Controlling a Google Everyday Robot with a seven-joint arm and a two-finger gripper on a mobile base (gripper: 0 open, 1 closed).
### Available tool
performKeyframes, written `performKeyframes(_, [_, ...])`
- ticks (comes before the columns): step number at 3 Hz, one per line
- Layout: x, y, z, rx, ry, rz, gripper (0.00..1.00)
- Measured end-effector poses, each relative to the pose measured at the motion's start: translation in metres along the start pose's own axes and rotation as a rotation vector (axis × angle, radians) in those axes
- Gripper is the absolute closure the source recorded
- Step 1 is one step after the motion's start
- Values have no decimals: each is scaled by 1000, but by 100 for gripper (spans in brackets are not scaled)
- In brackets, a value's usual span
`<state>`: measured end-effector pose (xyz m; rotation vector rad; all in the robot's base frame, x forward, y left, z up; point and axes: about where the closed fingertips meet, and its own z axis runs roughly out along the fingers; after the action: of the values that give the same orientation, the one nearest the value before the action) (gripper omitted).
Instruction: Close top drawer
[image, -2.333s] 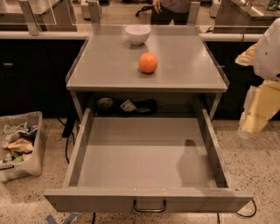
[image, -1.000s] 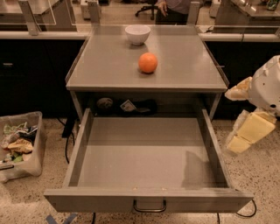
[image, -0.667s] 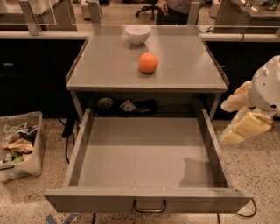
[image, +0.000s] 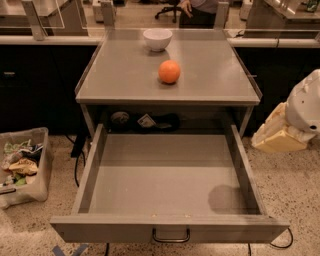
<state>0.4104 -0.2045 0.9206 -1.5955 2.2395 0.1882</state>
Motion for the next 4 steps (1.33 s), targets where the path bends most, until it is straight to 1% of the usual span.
performKeyframes(1, [17, 29, 23, -22, -32, 64, 100])
performKeyframes(2, [50, 78, 66, -156, -55, 164, 100])
performKeyframes(3, [50, 81, 68, -159, -49, 164, 100])
performKeyframes(4, [67, 110, 88, -219, -44, 166, 100])
